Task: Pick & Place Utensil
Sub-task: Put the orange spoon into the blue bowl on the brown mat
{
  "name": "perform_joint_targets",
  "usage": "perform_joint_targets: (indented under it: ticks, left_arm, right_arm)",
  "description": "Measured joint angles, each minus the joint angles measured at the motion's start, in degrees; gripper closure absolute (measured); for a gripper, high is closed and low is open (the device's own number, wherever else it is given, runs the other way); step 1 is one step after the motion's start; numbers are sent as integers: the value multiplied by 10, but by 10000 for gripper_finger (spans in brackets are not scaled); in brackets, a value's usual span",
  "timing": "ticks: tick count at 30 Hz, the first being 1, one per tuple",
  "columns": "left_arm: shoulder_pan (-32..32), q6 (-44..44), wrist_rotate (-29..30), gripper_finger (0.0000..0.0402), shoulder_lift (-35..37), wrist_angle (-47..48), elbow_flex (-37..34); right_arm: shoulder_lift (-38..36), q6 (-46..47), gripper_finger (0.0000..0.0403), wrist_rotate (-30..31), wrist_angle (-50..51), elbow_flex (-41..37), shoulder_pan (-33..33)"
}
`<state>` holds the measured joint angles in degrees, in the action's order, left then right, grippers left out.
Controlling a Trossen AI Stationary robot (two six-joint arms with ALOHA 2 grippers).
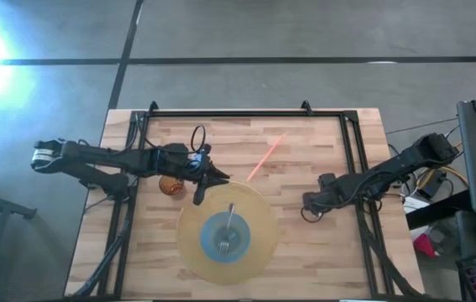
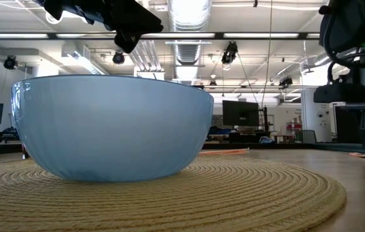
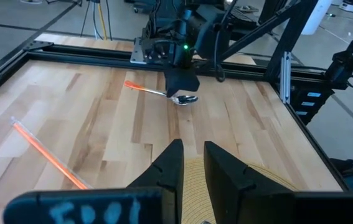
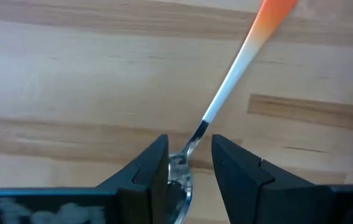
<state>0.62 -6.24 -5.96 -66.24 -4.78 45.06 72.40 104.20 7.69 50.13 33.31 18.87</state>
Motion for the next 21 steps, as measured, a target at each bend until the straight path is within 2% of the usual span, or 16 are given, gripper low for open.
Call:
perform_joint_targets:
  ticks: [17, 21]
  left_arm:
    - [0, 1, -1, 346, 0, 0, -1]
    - [0, 1, -1, 346, 0, 0, -2]
  right_arm:
    - [-2, 12, 286, 17, -46, -48, -1]
    - [-1, 4, 306, 16, -45, -50, -1]
